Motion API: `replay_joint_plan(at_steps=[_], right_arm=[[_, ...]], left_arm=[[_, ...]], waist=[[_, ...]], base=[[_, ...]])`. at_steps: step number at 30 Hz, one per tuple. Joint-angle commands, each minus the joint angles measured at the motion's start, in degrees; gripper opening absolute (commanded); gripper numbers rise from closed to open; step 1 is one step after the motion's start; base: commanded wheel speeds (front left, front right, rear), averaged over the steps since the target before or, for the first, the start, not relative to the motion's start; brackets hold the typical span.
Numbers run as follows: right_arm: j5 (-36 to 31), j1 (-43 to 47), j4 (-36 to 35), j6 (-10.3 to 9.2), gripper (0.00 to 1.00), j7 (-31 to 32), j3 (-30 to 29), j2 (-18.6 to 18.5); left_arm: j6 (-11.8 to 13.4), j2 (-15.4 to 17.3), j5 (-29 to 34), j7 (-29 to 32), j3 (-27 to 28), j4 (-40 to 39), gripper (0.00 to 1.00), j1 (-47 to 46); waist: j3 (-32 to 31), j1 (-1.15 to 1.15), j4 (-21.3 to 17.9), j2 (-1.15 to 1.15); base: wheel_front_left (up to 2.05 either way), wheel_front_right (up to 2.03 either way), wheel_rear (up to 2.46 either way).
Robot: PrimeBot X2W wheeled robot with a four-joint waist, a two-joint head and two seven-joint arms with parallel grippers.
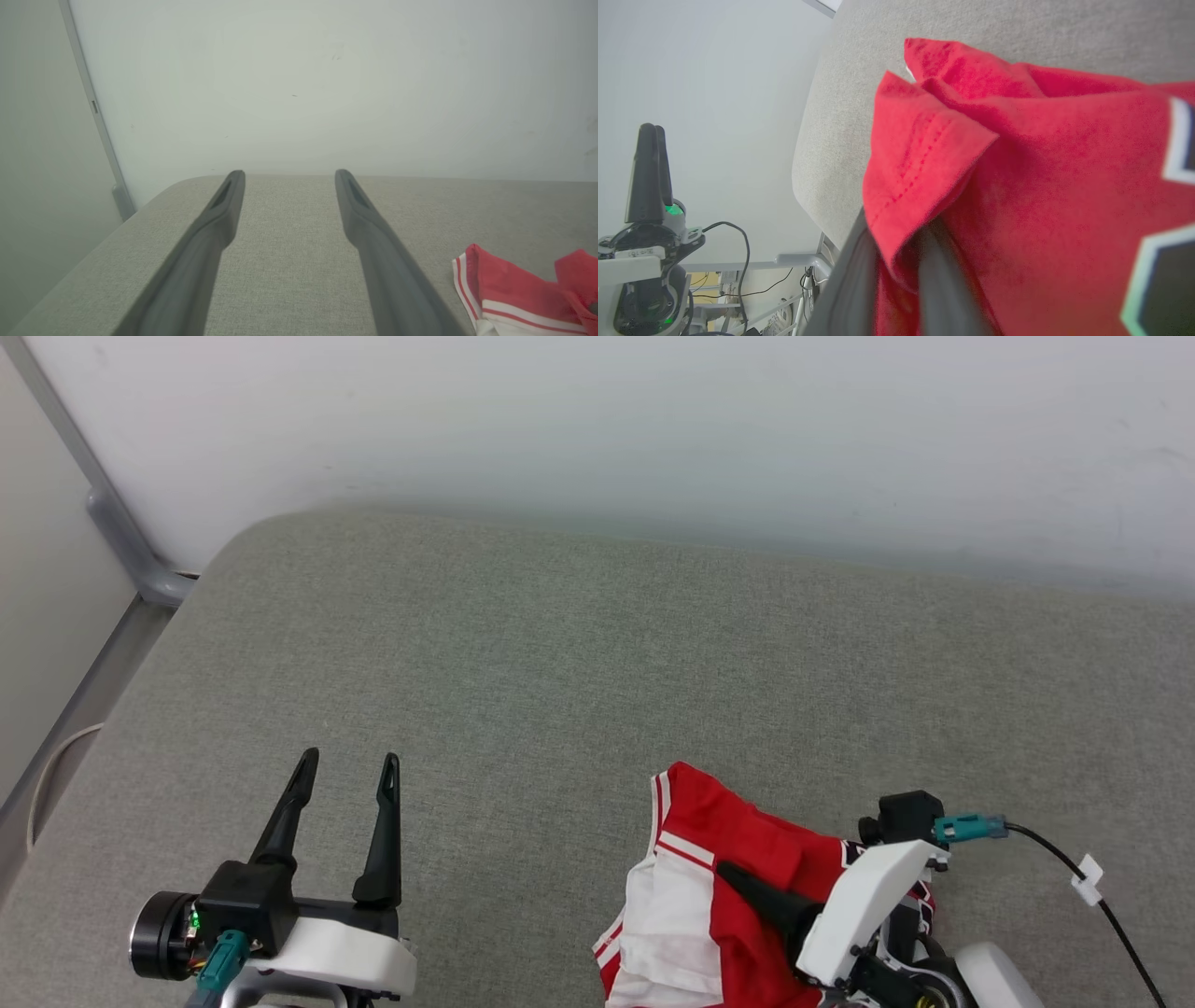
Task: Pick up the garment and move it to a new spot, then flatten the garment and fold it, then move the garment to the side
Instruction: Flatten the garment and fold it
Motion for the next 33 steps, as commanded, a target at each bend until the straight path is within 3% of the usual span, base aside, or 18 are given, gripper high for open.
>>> replay_joint_plan(at_steps=[1, 6, 12, 17, 22, 27, 33], right_arm=[[-0.57, -1.48, 1.26, -0.03, 1.00, -1.16, 1.24, 0.16], [0.50, -3.06, 2.35, -0.03, 1.00, -2.62, 4.20, 0.11], [6.64, -4.02, 0.40, -0.03, 1.00, -3.71, 7.82, 0.10], [6.11, -5.62, 0.80, -0.03, 1.00, -4.36, 6.32, 0.09], [-4.59, -7.94, -3.86, -0.03, 1.00, -3.82, 2.45, -0.27], [-19.12, -7.36, -12.78, -0.03, 1.00, -5.52, 0.88, -6.89], [-31.10, -3.18, -18.28, -0.03, 1.00, -13.00, -2.79, -15.06]], left_arm=[[-0.14, 0.00, 0.01, -0.25, 0.07, 0.05, 1.00, -0.21], [-0.26, -0.05, 0.14, -0.25, 0.36, 0.22, 1.00, -0.37], [-0.43, -0.08, 0.36, -0.25, 0.67, 0.48, 1.00, 0.42], [-0.42, -0.14, 0.57, -0.25, 0.16, 0.27, 1.00, 0.69], [-0.54, -0.15, 0.58, -0.20, -0.44, -0.16, 1.00, 0.88], [-0.66, -0.28, -0.06, -0.20, -1.07, -0.60, 1.00, 0.70], [-0.73, -0.56, -0.65, -0.19, -1.63, -1.09, 1.00, 0.52]], waist=[[0.12, 0.00, 0.03, 0.00], [0.11, 0.00, 0.05, 0.00], [-0.67, 0.00, -0.36, 0.00], [-1.55, 0.00, -1.10, 0.00], [-1.98, 0.00, -2.28, 0.00], [-2.07, 0.00, -3.54, 0.00], [-1.93, 0.00, -4.75, 0.00]], base=[[0.00, 0.00, 0.00], [0.00, 0.00, 0.00], [0.00, 0.00, 0.00], [0.00, 0.00, 0.00], [0.00, 0.00, 0.00], [0.00, 0.00, 0.00], [0.00, 0.00, 0.00]])
